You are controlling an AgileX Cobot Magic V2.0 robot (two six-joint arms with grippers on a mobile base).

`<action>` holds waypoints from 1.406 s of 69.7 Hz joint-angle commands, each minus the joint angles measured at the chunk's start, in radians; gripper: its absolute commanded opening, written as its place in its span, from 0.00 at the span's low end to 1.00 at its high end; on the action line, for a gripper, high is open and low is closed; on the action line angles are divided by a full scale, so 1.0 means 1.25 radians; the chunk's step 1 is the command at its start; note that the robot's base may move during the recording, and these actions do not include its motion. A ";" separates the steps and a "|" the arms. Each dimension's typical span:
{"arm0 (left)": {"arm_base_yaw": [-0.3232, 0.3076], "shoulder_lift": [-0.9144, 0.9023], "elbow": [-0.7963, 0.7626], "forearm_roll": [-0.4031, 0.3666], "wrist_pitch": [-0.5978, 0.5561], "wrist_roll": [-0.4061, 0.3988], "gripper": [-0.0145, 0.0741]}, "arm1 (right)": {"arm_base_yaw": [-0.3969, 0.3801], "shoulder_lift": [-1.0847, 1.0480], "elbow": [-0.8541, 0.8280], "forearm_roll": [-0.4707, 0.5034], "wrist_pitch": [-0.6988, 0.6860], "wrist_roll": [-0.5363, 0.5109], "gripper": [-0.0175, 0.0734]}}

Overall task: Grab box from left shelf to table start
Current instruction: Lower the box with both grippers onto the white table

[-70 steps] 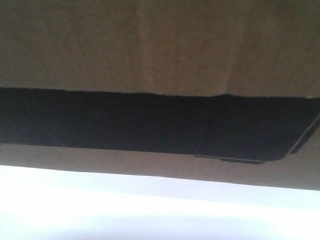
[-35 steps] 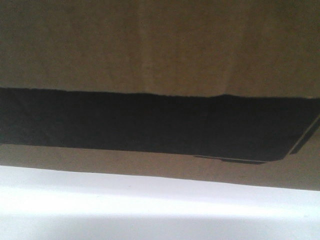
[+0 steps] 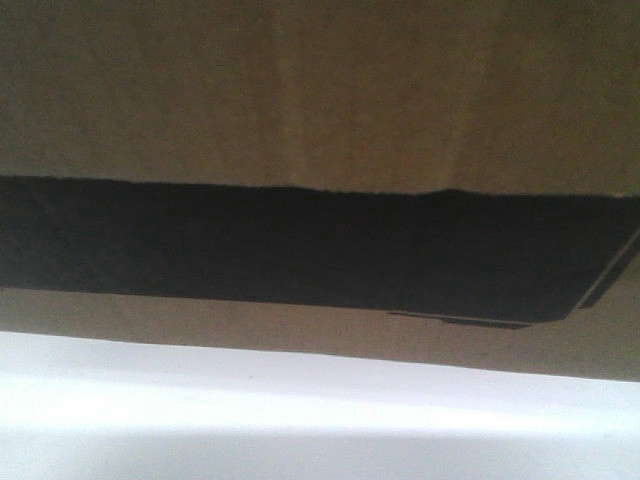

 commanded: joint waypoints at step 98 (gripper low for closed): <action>-0.015 0.425 -0.334 0.022 0.285 0.123 0.06 | -0.007 0.415 -0.263 0.003 0.054 -0.096 0.26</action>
